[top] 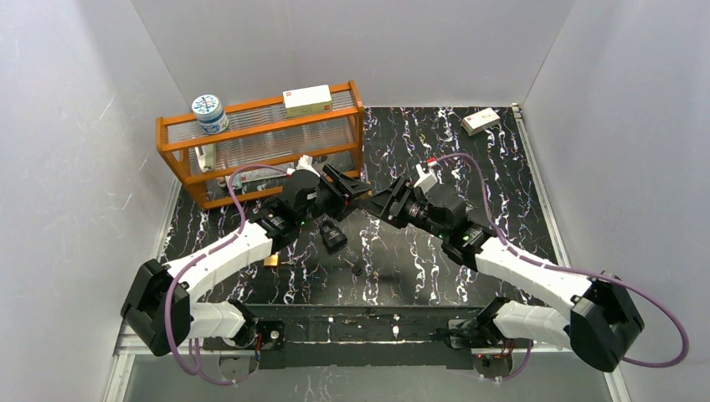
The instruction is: Unlock with the key
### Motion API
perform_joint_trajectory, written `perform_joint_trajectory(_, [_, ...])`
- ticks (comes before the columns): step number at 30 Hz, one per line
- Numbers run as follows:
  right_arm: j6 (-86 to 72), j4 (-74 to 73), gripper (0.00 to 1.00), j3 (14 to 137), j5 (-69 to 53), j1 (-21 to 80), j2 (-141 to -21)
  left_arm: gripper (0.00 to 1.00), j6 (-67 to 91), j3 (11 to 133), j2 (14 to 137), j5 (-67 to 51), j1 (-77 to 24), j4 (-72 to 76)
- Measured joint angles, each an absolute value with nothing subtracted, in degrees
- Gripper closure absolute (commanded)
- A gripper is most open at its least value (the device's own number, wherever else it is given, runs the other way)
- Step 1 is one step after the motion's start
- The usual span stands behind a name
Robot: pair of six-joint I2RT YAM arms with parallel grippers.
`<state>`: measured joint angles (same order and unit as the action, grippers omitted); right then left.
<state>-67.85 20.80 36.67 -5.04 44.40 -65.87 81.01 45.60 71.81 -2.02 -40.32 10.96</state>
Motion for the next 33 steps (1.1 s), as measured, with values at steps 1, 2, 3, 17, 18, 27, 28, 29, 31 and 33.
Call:
perform_joint_trajectory(1, [-65.08,19.57,0.25,36.93,-4.78,44.42,-64.71,0.88,80.16,46.5,71.81,-2.26,-40.36,10.63])
perform_joint_trajectory(2, [-62.08,18.28,0.24,37.06,-4.45,44.42,-63.53,0.88,79.29,47.31,71.81,-2.44,-40.38,10.46])
perform_joint_trajectory(3, [-59.46,16.91,0.24,37.08,-4.08,44.42,-62.65,0.88,78.85,47.72,71.81,-2.55,-40.42,10.35])
perform_joint_trajectory(17, [-46.22,10.57,0.22,41.12,3.05,44.53,-65.23,0.88,77.58,48.51,74.17,-3.25,-40.47,7.11])
perform_joint_trajectory(18, [-46.04,10.76,0.23,41.56,3.14,44.53,-65.71,0.88,78.04,48.53,74.17,-3.2,-40.47,7.29])
perform_joint_trajectory(27, [-48.21,12.38,0.37,44.16,5.21,44.82,-71.05,0.88,83.44,48.69,74.32,-1.34,-39.99,7.29])
perform_joint_trajectory(28, [-48.6,12.67,0.38,44.27,5.41,44.88,-71.4,0.87,83.88,48.69,74.32,-1.08,-39.97,7.16])
perform_joint_trajectory(29, [-49.17,12.84,0.38,44.53,5.63,45.06,-71.79,0.87,84.25,48.66,74.32,-0.71,-39.97,7.01])
perform_joint_trajectory(31, [-49.8,13.21,0.39,45.28,5.89,45.25,-72.69,0.87,85.01,48.66,74.32,0.03,-39.9,6.98])
perform_joint_trajectory(33, [-50.22,13.96,0.39,45.65,6.26,45.41,-73.54,0.86,85.71,48.66,74.32,0.71,-39.79,7.05])
